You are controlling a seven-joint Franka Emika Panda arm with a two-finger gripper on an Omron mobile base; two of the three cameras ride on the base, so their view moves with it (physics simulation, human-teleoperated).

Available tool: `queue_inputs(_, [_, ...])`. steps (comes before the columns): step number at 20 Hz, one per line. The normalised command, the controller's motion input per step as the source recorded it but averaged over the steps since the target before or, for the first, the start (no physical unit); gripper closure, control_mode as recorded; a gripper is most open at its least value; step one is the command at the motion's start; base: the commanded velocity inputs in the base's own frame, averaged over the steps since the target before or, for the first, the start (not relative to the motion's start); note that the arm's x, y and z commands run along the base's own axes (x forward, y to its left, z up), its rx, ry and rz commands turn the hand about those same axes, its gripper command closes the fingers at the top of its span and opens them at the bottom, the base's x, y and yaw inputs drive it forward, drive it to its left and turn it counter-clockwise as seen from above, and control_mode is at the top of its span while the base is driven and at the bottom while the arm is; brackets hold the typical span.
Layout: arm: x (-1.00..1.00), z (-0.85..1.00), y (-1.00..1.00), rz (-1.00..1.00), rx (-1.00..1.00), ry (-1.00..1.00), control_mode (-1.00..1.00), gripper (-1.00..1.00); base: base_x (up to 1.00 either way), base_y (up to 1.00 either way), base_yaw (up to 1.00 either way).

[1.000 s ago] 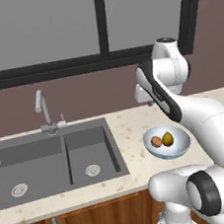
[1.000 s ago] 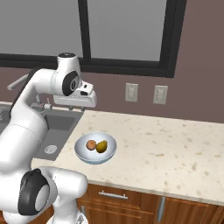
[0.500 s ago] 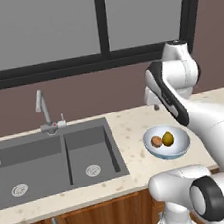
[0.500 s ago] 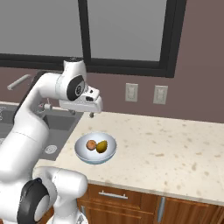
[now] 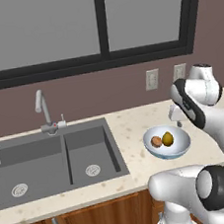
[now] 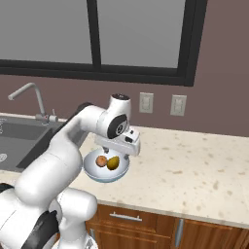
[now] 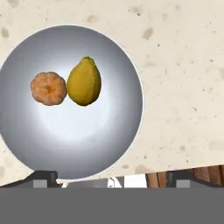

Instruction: Dump the lemon and tangerine from the bowl so the bowl can be washed. Place the bowl in the sink after clearing the leftovers.

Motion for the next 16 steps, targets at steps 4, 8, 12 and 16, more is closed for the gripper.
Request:
queue_inputs(4, [0.05, -1.00, -0.34, -0.07, 0.08, 0.33, -1.00, -1.00, 0.00, 0.00, 0.00])
queue_inputs(8, [0.03, -0.57, 0.00, -0.08, 0.09, 0.12, -1.00, -1.00, 0.00, 0.00, 0.00])
queue_inputs(12, [0.13, -0.51, 0.00, -0.06, 0.01, 0.00, -1.00, -1.00, 0.00, 0.00, 0.00])
queue_inputs(16, [0.10, -0.46, 0.00, -0.03, 0.00, -0.06, -1.00, -1.00, 0.00, 0.00, 0.00])
